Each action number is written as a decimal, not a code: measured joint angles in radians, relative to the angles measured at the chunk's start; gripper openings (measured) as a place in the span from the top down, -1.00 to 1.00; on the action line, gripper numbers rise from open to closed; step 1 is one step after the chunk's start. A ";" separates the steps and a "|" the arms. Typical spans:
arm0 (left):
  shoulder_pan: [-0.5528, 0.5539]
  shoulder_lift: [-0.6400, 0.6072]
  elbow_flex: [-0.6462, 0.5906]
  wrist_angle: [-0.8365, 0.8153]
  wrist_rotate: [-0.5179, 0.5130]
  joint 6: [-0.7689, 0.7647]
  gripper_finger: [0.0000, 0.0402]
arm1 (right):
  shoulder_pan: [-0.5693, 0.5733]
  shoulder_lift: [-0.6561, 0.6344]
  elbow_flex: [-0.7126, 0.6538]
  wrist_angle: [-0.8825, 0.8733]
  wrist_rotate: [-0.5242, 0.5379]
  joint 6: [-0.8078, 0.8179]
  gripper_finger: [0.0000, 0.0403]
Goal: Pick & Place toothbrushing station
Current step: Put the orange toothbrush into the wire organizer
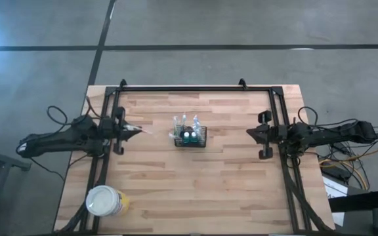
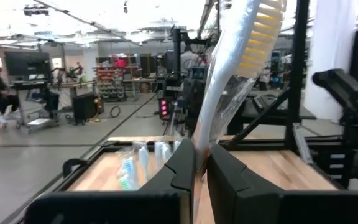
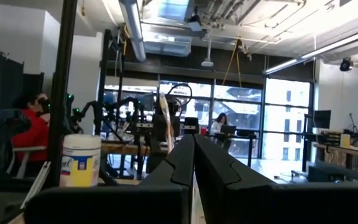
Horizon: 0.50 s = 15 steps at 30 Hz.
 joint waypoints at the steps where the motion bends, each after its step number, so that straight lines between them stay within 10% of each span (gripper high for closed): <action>1: 0.000 -0.003 -0.001 0.005 0.010 0.000 0.88 | 0.000 0.000 0.000 0.000 0.000 0.000 0.96; 15: 0.000 -0.017 -0.026 0.016 0.022 -0.021 0.89 | 0.000 0.000 0.000 -0.001 0.000 -0.011 0.96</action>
